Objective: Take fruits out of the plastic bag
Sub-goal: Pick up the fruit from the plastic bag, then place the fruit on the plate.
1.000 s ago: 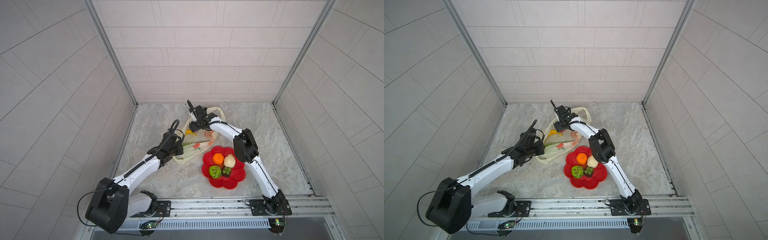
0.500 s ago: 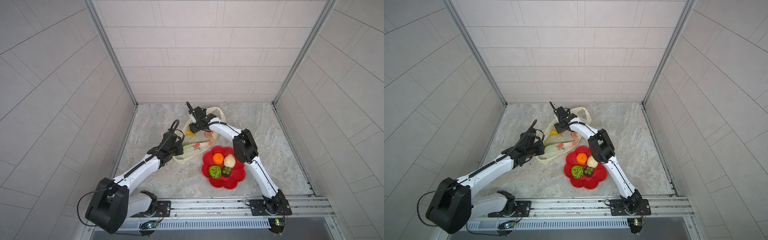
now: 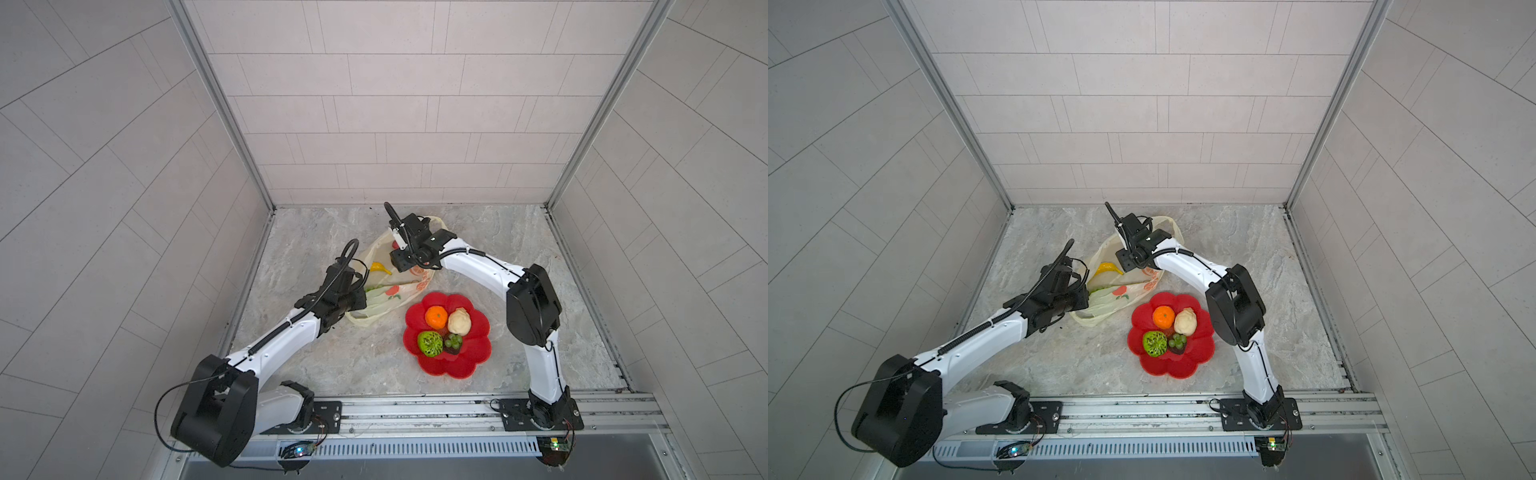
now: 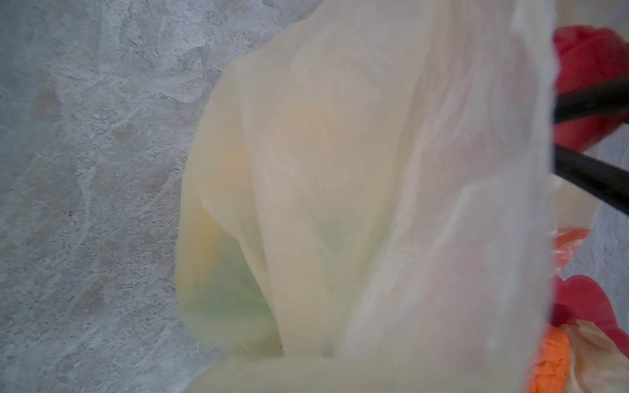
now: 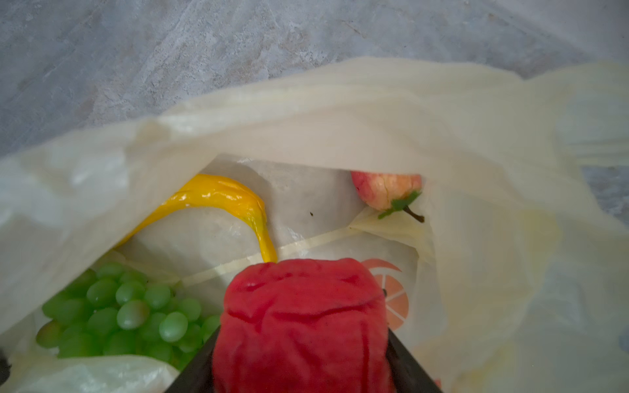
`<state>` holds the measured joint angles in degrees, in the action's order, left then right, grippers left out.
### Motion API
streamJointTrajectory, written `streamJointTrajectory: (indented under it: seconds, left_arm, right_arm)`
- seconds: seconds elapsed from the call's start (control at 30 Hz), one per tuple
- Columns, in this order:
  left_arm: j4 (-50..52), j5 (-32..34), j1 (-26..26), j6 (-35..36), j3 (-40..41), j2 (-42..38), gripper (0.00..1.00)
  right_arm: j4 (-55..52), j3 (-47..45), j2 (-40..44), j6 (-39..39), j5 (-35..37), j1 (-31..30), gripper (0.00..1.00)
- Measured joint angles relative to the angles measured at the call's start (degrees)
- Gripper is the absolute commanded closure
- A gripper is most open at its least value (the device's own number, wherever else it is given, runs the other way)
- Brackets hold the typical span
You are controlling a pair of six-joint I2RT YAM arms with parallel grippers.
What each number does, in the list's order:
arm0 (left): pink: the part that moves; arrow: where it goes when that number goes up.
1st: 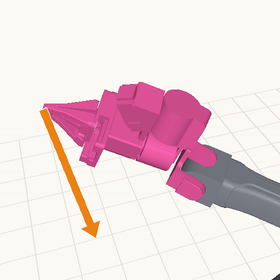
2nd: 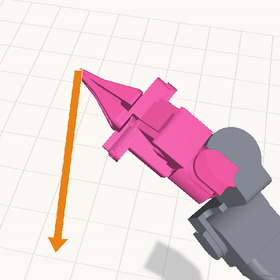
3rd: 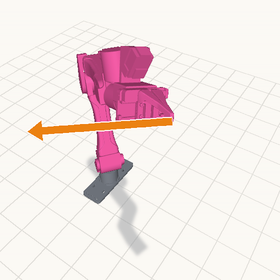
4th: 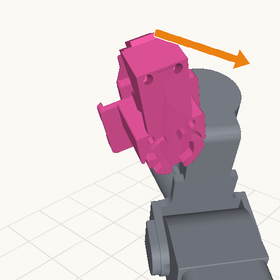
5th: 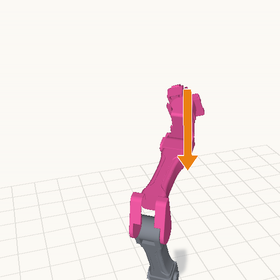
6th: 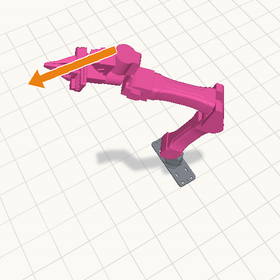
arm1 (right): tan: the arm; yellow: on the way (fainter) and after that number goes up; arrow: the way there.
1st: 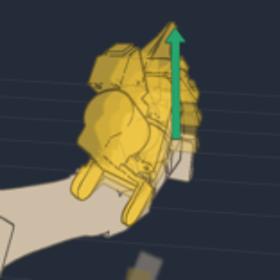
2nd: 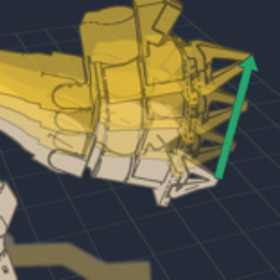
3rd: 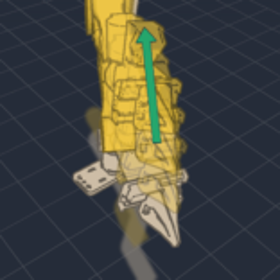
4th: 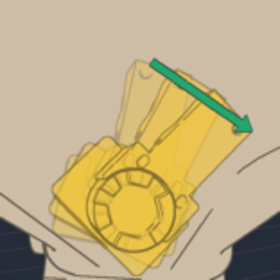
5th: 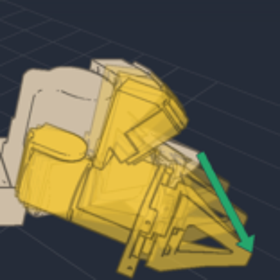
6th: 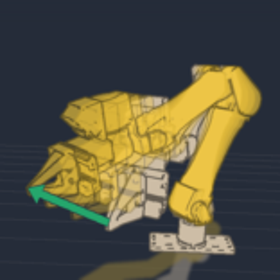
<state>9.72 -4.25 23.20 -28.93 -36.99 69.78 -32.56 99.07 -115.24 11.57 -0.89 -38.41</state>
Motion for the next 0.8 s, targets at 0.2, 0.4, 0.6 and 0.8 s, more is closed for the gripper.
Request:
streamJointTrajectory:
  seconds: [0.2,0.4,0.6,0.8]
  left_arm:
    - [0.0,0.3,0.0,0.0,0.0,0.0,0.88]
    - [0.0,0.3,0.0,-0.1,0.0,0.0,0.88]
    - [0.0,0.2,-0.1,-0.2,0.0,0.0,0.88]
    - [0.0,0.2,0.0,-0.2,0.0,0.0,0.88]
  right_arm:
    - [-3.5,-11.6,11.2,1.0,4.9,-1.6,0.38]
    - [-11.0,-22.9,25.5,3.5,10.5,-6.9,0.38]
    - [-20.8,-28.0,31.0,9.6,17.0,-13.5,0.38]
    - [-30.0,-32.6,31.3,17.9,20.8,-16.8,0.39]
